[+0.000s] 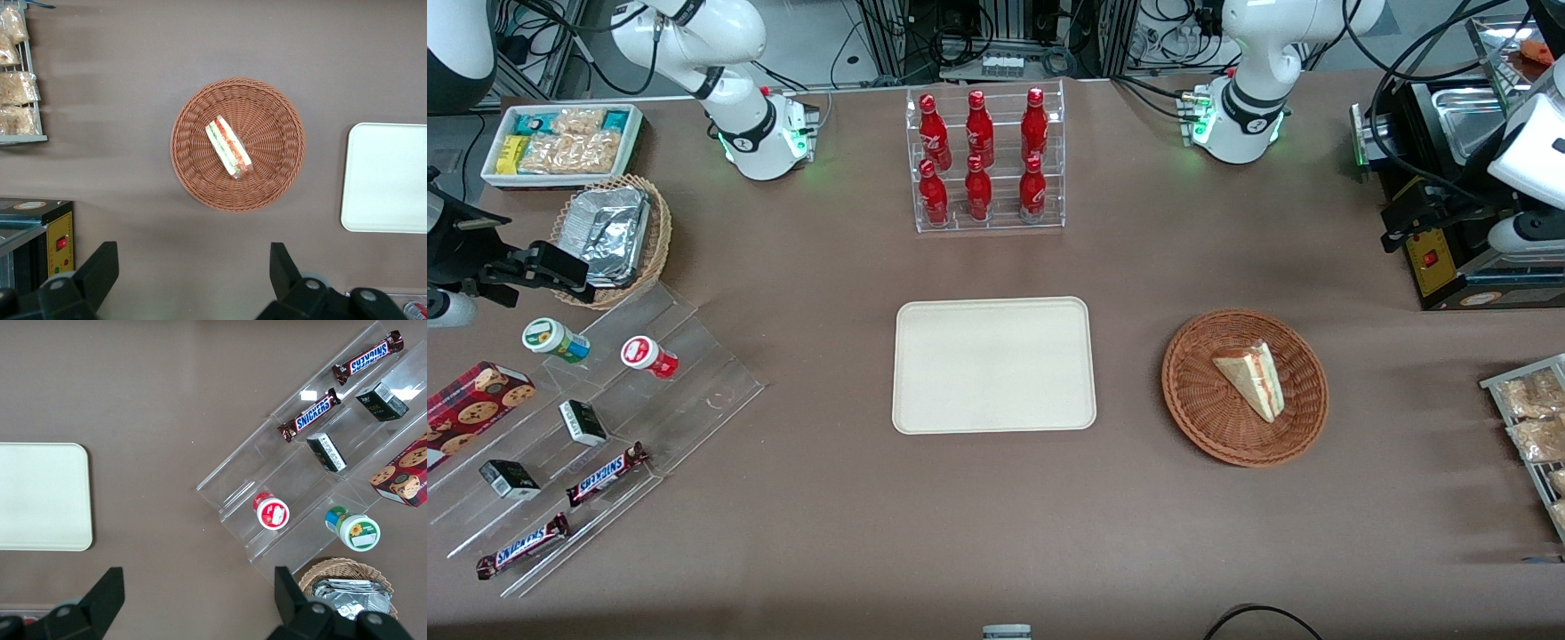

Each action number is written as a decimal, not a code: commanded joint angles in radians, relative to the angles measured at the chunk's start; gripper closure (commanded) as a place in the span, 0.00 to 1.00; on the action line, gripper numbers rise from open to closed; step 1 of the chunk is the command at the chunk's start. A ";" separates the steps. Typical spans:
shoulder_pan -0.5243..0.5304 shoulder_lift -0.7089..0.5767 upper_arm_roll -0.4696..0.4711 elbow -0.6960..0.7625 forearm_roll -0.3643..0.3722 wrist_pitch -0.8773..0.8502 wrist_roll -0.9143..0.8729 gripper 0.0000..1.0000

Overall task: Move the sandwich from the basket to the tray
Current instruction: 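Move the left gripper from rest toward the wicker basket, then lower the open left gripper over the wrapped sandwich in the basket, then close the left gripper on the sandwich and lift it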

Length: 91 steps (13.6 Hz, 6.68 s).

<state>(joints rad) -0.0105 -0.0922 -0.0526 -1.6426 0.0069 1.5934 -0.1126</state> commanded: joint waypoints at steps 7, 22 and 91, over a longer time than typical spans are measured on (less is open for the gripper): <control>0.009 0.014 -0.001 -0.066 0.005 -0.001 0.008 0.00; 0.003 0.031 0.002 -0.425 0.015 0.426 -0.323 0.00; -0.034 0.416 -0.208 -0.106 0.079 0.310 -0.343 1.00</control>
<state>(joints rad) -0.0433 0.3236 -0.2293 -1.7659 0.0740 1.9197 -0.5130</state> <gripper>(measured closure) 0.868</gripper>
